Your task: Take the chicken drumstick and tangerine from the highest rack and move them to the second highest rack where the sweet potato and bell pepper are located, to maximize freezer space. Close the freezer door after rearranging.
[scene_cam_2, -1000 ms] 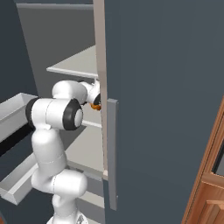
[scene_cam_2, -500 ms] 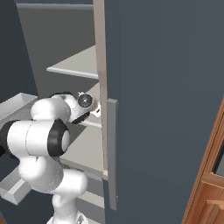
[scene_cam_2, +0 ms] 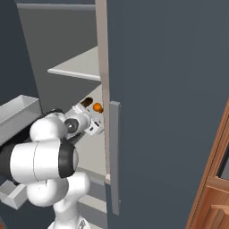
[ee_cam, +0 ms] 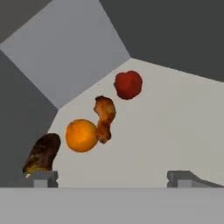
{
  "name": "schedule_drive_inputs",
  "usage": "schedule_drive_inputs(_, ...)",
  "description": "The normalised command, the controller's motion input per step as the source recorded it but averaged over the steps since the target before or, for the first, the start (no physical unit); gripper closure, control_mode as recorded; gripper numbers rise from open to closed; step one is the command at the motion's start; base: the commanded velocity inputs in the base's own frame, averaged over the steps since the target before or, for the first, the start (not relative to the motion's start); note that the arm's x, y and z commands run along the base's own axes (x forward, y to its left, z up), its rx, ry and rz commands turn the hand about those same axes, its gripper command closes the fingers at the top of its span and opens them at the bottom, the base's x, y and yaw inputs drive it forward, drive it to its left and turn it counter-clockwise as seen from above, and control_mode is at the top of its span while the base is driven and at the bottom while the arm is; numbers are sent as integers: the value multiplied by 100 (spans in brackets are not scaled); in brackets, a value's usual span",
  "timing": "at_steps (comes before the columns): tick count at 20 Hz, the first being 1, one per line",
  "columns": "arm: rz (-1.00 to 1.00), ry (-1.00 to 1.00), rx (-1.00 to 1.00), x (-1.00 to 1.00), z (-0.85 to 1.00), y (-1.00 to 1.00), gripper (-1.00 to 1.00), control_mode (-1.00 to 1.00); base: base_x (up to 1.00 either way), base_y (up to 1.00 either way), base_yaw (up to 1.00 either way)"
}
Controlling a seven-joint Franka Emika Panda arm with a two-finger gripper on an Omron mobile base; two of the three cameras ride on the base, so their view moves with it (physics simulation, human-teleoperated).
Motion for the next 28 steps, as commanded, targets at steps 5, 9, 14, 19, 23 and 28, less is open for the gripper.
schedule_drive_inputs(5, -30, 66, 0, -48, 98, -19, -100, -100, 0, 0, 0)
schedule_drive_inputs(9, -4, 43, 0, -51, 100, -22, -100, -100, 0, 0, 0)
schedule_drive_inputs(14, 0, 17, 3, -46, 100, -25, -100, -100, 0, 0, 0)
schedule_drive_inputs(19, 1, 16, 9, -29, 100, -21, -100, -100, 0, 0, 0)
schedule_drive_inputs(23, 5, 23, 8, -27, 100, -11, -100, -100, 0, 0, 0)
schedule_drive_inputs(28, 6, 14, 9, -20, 100, 0, -100, -100, 0, 0, 0)
